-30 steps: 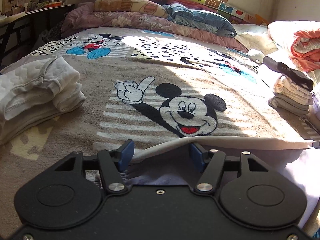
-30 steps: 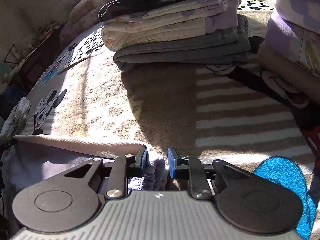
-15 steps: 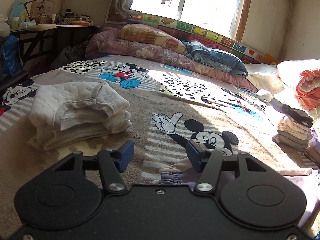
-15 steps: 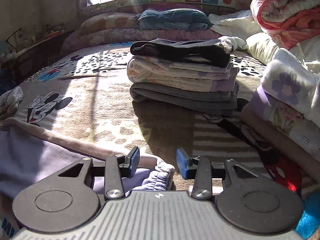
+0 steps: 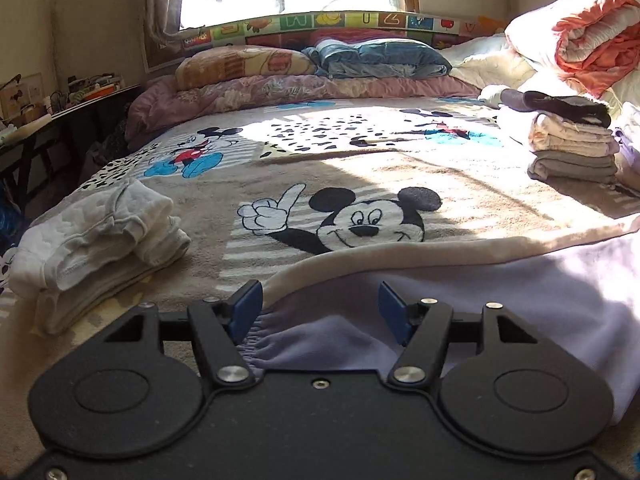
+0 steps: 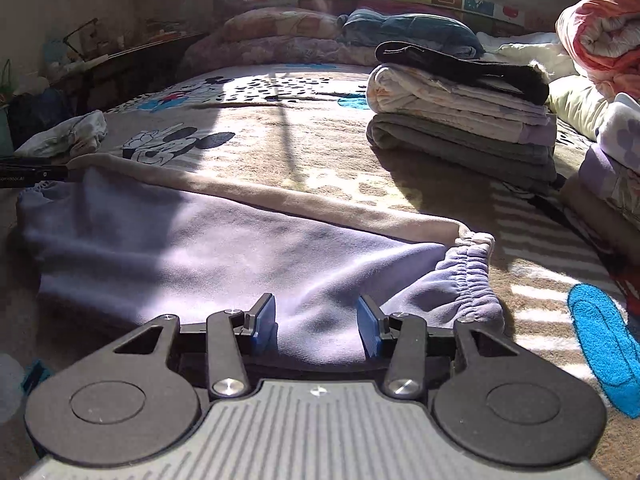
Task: Fold clothes
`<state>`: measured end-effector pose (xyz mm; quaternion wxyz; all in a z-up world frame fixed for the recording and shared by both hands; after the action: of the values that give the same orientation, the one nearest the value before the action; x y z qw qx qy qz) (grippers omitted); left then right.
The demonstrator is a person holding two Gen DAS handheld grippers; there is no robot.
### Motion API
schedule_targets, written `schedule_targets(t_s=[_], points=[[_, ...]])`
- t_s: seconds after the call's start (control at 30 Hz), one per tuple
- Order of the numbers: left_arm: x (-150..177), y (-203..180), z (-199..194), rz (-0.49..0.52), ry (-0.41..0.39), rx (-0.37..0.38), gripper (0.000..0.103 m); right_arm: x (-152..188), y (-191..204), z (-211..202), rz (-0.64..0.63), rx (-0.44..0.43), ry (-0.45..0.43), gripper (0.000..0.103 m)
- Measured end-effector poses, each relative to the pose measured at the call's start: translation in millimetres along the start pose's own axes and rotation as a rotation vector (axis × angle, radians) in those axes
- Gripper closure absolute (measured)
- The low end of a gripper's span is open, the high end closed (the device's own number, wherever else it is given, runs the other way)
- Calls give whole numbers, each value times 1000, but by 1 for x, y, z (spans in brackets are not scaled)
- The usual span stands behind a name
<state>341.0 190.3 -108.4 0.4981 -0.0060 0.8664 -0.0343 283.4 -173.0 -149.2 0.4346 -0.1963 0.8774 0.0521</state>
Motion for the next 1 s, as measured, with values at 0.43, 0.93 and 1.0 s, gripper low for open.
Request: schedule_targets(t_s=[0.43, 0.93, 1.0], points=[[-2, -24, 43, -108, 88, 13, 30, 44, -113, -33, 554, 189, -159, 53], [-7, -98, 40, 10, 61, 122, 28, 70, -113, -31, 737, 134, -141, 46], [13, -128, 45, 81, 93, 154, 28, 72, -111, -34, 788, 112, -151, 45]])
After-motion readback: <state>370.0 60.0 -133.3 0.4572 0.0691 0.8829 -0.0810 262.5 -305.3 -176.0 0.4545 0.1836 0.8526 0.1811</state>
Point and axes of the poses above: each gripper's, at about its wrist camera, not at the fingertips, and z roughly the way its jaws point, y to its left, x to its underside, the point moved 9 cm from there along z, roughly the way its jaws point, and after that the axes turned 9 degrees about -z, right-handed, at the moved point
